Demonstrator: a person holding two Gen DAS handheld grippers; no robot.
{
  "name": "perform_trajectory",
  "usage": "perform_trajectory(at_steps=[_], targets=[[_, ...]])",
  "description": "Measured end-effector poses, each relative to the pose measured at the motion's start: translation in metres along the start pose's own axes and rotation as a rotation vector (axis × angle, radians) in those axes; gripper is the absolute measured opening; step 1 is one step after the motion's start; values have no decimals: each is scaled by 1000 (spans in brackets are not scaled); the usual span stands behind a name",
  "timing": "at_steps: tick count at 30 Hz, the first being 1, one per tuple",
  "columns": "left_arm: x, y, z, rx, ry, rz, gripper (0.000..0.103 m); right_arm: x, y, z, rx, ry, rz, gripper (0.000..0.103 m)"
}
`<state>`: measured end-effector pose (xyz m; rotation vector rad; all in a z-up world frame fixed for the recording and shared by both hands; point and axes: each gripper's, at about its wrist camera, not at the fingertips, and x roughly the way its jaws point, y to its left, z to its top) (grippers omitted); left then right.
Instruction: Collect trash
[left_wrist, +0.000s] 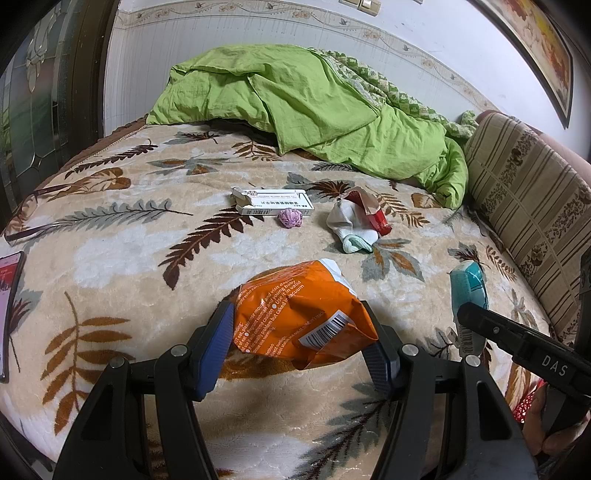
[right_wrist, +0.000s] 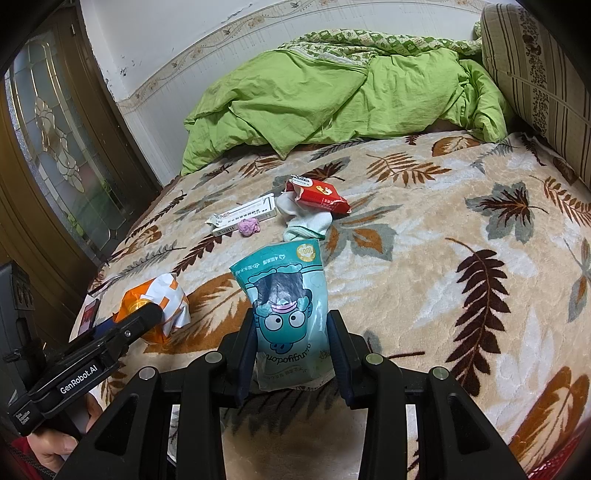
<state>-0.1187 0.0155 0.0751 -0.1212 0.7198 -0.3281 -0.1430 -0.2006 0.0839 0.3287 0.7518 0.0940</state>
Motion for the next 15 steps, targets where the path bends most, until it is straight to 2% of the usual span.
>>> perform_trajectory(at_steps=[15], targets=[[0,-1,0,-2,1,1,64,0,-1,0,2,-2,1,39]])
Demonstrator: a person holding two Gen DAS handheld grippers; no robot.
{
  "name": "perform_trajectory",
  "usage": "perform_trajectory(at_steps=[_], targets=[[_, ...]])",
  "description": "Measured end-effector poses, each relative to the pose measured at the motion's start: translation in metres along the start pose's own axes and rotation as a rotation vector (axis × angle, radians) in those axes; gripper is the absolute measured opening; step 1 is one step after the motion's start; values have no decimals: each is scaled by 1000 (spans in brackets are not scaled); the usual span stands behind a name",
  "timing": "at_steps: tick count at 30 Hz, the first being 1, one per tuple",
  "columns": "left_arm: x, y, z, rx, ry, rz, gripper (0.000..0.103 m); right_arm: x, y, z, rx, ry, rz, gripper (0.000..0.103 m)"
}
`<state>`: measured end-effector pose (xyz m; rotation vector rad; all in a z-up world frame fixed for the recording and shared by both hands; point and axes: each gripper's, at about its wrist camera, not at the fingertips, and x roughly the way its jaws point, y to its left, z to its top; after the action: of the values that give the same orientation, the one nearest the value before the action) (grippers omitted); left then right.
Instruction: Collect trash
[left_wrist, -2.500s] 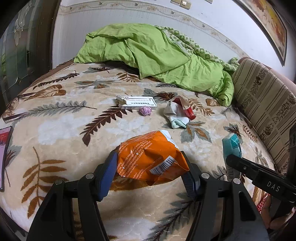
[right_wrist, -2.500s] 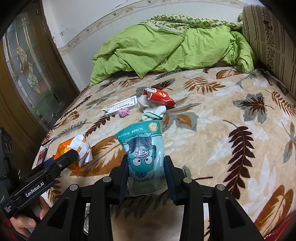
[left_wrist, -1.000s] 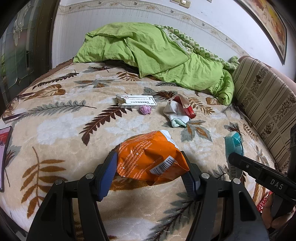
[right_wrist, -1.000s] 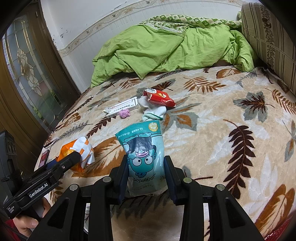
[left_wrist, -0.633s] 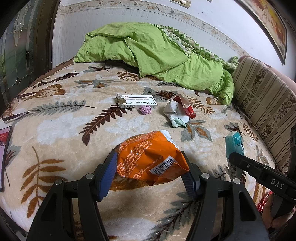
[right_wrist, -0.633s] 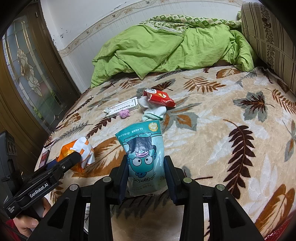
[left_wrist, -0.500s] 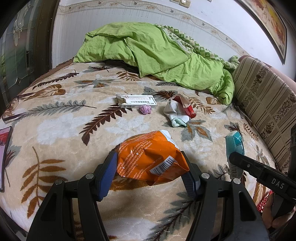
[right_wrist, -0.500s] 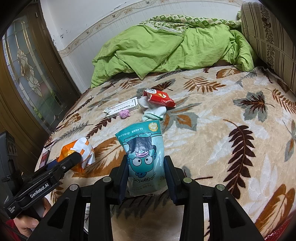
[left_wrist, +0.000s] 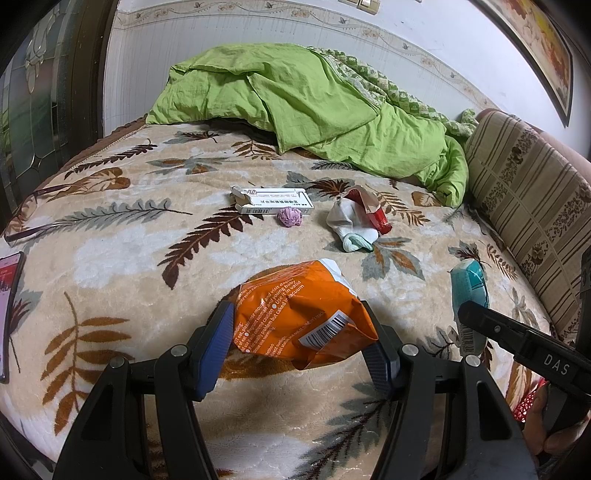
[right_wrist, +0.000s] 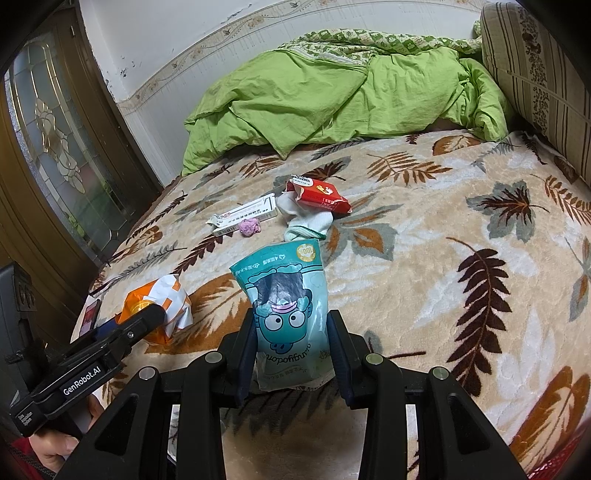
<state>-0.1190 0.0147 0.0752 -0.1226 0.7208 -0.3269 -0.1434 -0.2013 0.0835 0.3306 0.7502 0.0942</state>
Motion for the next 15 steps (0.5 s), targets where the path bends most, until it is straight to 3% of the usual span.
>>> perform_trajectory(at_steps=[15], targets=[[0,1,0,0,0,0,64,0,-1,0,2,0,2,39]])
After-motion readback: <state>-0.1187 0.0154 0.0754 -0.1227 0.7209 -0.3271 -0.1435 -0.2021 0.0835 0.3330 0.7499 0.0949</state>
